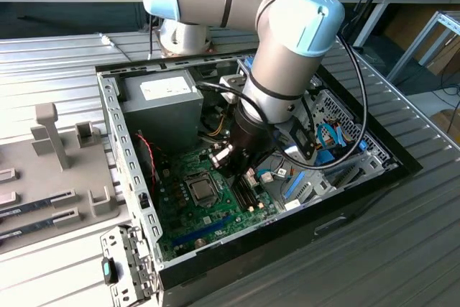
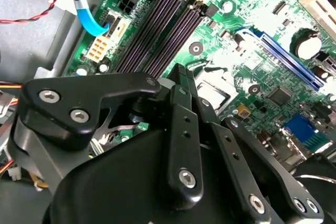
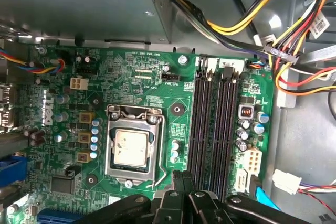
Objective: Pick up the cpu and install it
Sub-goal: 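Install the first cpu locking lever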
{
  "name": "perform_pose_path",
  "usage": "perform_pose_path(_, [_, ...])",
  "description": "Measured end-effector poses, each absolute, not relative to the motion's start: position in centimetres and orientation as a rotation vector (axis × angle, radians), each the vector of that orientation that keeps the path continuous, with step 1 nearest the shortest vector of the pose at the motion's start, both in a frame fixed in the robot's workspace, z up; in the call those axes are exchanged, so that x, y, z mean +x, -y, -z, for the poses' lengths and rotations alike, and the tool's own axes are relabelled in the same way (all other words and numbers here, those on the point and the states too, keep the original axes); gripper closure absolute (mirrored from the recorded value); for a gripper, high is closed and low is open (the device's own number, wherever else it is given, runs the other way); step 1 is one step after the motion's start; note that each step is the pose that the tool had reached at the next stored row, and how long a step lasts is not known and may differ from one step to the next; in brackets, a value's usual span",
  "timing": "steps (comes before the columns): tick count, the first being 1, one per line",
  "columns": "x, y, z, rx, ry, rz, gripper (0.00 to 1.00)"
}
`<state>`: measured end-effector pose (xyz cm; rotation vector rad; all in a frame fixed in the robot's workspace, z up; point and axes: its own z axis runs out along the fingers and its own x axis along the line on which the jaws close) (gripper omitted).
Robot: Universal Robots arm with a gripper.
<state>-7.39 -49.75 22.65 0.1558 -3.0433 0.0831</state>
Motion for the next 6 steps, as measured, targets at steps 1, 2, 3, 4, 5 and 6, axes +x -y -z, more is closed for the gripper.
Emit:
perform_pose_path(1, [-7.38,49.75,-22.65,0.156,3.043,-0.083,0.9])
perform_pose_path(2, [-7.38,49.76,-22.65,0.156,3.043,-0.083,0.9])
perform_pose_path(3, [-7.38,49.76,-22.66,0.156,3.043,-0.083,0.9])
perform_pose_path(4, [-7.38,49.76,-22.66,0.156,3.043,-0.083,0.9])
perform_pose_path(5, [-7.38,49.76,-22.66,0.156,3.043,-0.083,0.9])
perform_pose_path(6, [-7.38,49.76,-22.66,0.156,3.043,-0.083,0.9])
